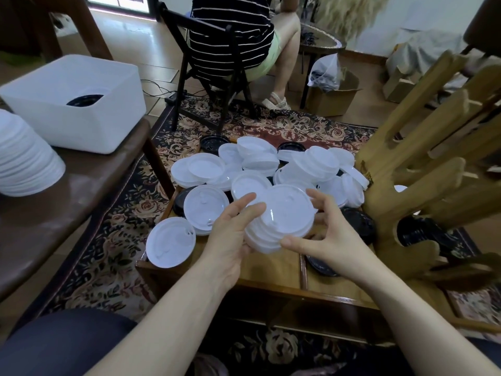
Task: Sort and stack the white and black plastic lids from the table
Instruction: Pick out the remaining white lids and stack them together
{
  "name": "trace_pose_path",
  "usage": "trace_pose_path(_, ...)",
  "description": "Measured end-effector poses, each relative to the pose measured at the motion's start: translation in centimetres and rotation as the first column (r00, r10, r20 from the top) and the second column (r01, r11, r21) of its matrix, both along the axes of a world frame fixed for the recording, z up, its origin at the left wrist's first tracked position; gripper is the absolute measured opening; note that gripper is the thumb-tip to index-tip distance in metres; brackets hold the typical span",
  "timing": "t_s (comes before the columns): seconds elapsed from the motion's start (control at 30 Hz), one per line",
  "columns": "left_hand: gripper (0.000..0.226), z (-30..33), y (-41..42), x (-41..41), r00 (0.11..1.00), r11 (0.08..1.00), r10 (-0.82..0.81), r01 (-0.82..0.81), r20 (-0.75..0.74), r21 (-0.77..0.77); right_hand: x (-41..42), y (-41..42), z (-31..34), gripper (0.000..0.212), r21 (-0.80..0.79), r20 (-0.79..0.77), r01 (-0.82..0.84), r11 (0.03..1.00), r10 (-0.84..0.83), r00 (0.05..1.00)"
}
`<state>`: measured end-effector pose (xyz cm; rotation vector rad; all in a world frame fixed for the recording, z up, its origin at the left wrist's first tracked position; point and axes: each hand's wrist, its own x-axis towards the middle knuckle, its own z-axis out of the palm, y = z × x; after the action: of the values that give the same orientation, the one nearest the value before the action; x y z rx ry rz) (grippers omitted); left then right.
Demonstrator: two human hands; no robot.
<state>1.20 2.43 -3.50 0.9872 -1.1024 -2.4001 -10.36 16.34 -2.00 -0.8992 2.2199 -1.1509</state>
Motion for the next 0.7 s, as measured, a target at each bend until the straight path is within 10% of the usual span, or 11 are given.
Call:
trace_pose_path(0.13, 0.033, -0.1, 0.3, -0.1, 0.999, 0.999, -0.041, 0.041, 0.003, 0.002, -0.5, 0.3, 0.1, 0.101, -0.097, 0.081, -0.154, 0.983, 0.162, 0.984)
trace_pose_path(0.7, 0.037, 0.6, 0.6, -0.1, 0.995, 0.996, -0.081, 0.083, -0.061, 0.032, 1.7, -1.1, 0.0, 0.077, -0.179, 0.083, 0.06, 0.982, -0.046, 0.995)
